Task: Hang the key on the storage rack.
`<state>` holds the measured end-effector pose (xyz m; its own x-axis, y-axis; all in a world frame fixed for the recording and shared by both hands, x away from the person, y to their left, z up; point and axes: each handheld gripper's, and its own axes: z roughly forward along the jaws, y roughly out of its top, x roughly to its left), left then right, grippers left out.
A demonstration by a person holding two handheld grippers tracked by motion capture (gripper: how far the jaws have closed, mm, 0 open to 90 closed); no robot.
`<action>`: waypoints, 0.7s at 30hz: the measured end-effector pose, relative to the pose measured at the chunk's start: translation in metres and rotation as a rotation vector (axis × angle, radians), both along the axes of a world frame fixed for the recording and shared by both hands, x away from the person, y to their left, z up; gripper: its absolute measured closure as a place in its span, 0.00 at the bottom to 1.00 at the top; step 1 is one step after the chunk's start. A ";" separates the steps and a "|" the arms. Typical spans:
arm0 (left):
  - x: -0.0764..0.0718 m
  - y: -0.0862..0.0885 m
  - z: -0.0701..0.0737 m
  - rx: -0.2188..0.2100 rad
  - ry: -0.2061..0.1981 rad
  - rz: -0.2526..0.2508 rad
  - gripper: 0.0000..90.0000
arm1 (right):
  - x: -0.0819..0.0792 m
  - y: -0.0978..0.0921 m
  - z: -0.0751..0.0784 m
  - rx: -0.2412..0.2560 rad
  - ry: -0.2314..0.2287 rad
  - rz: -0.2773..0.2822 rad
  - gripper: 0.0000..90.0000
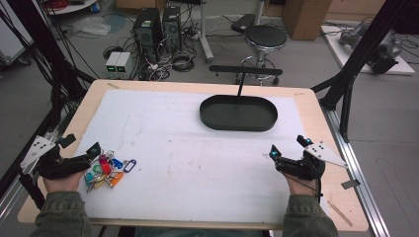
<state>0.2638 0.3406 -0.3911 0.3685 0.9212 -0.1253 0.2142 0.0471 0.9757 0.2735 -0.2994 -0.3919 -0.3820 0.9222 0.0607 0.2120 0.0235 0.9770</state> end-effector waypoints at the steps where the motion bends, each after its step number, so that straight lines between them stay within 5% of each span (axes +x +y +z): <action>1: 0.000 -0.001 0.000 0.007 0.005 -0.008 0.02 | 0.000 0.000 0.000 0.000 0.000 0.001 0.00; 21: 0.009 -0.018 -0.001 0.136 0.172 -0.124 0.02 | 0.001 -0.001 0.000 0.003 -0.001 0.007 0.01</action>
